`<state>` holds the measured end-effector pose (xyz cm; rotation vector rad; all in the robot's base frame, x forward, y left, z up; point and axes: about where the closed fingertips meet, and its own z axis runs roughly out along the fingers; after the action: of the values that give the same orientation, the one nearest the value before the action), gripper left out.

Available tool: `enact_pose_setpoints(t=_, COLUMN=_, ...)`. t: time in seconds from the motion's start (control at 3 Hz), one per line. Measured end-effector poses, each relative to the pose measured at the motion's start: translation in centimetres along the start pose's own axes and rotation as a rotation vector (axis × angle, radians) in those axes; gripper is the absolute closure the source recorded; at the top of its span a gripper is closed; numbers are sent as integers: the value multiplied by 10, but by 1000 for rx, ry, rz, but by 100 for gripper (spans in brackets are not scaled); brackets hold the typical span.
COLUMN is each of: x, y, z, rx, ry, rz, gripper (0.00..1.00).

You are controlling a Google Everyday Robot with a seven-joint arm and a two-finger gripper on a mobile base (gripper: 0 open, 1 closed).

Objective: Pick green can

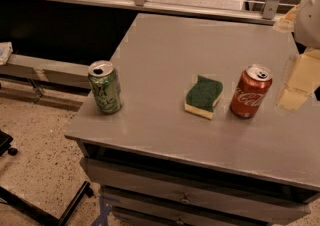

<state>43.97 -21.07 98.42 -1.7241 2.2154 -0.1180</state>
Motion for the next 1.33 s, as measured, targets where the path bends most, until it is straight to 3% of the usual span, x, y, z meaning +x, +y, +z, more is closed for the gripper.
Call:
enact_pose_setpoints(t=0.67, x=-53, y=-5, z=-37, rx=65, ry=-34, rz=-71, gripper=0)
enact_pose_setpoints(t=1.33, x=-133, y=18, z=-48, rx=47, ry=-120, rz=-180, gripper=0)
